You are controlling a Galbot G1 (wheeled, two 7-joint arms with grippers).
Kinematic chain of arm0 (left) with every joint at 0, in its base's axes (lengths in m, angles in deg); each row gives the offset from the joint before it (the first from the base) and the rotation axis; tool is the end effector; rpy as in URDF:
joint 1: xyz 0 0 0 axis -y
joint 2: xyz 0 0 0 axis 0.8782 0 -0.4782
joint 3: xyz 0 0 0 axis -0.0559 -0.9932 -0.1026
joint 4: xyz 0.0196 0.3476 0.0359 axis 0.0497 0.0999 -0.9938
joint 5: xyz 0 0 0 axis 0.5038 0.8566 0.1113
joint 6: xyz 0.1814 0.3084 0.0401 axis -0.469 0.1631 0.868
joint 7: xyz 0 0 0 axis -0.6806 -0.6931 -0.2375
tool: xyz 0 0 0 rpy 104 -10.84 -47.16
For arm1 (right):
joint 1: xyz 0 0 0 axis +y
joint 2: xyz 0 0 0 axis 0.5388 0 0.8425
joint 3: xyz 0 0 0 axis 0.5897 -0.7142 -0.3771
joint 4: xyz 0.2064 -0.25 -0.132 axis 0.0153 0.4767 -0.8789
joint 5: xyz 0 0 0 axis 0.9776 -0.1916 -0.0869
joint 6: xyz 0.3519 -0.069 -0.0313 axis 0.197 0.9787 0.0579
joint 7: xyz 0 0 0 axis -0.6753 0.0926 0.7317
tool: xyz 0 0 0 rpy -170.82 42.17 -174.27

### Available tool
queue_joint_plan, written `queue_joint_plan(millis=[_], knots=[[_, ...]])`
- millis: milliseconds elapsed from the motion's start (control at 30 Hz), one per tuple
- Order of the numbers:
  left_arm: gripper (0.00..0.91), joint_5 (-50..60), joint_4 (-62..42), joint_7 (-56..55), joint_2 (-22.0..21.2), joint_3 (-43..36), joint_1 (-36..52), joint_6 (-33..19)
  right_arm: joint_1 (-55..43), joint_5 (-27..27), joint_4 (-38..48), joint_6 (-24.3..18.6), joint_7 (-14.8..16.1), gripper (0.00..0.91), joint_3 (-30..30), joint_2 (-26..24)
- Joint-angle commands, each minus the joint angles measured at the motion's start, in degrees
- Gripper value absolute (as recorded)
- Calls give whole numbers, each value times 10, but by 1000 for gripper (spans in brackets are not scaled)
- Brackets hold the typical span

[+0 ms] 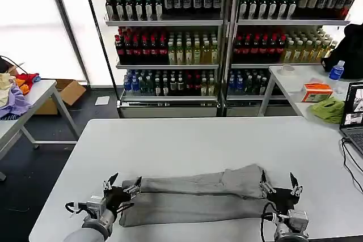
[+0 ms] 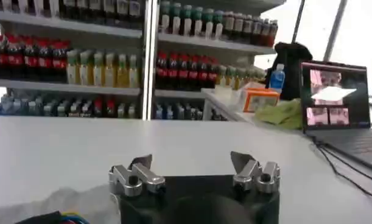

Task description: Fold and organize the clothes.

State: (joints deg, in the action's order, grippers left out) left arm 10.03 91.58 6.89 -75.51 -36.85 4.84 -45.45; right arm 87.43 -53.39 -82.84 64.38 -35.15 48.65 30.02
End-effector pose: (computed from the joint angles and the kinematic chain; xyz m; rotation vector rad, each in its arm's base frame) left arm 0.2169 0.0354 -0.2880 -0.1577 -2.6616 -0.0697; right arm 0.1873 -0.0470 -0.2679 -0.3373 -2.9141 0.1375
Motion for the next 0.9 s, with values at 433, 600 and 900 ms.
queue_joint_plan(millis=[433, 600, 900], knots=[[413, -30, -13, -13, -54, 5, -35, 20, 2, 17, -42, 1, -4, 907, 14, -12], [20, -31, -13, -5, -54, 11, -45, 14, 0, 21, -44, 2, -5, 907, 17, -14], [10, -33, -13, -3, -58, 18, -47, -2, -11, 26, -48, 5, -12, 907, 21, -18]])
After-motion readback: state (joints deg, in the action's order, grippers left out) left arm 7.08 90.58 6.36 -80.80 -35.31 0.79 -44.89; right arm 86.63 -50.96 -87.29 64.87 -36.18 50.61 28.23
